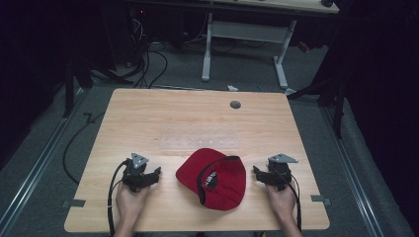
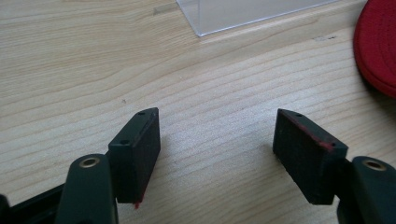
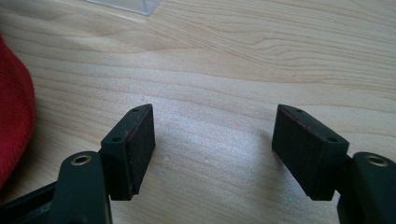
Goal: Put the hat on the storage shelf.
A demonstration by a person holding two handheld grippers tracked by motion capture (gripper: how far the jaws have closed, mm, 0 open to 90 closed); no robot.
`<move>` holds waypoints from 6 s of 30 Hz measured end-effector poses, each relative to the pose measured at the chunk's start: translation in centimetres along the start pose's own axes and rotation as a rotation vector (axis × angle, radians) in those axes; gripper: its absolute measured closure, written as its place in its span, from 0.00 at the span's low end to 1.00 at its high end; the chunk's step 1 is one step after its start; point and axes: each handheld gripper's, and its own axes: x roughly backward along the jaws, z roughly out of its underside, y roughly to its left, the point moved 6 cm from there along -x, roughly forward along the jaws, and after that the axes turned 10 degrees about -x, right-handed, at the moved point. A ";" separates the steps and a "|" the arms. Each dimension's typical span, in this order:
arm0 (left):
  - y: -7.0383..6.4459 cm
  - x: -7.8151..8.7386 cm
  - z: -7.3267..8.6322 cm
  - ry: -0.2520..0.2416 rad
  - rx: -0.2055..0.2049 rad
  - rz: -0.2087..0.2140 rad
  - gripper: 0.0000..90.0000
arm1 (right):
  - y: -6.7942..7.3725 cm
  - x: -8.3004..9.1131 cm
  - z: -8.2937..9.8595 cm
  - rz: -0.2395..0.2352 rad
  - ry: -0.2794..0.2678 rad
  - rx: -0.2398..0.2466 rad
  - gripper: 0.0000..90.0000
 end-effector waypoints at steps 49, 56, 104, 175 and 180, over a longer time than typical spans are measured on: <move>-0.1 0.0 0.1 0.008 -0.003 0.009 0.33 | 6.3 3.1 -2.9 -0.382 -0.045 0.031 0.37; -0.1 0.0 0.1 0.008 -0.003 0.010 0.32 | 8.2 1.6 -4.0 -0.424 -0.019 0.063 0.38; -0.1 0.0 0.0 0.002 0.002 0.007 0.35 | 8.9 1.3 -4.2 -0.556 0.063 0.025 0.90; -6.5 2.2 -0.2 -0.016 -0.120 0.182 0.25 | 6.6 7.4 -8.6 -0.471 -0.060 -0.045 0.90; -8.3 2.2 -0.1 -0.008 -0.142 0.222 0.25 | 7.1 7.5 -8.8 -0.476 -0.054 -0.044 0.90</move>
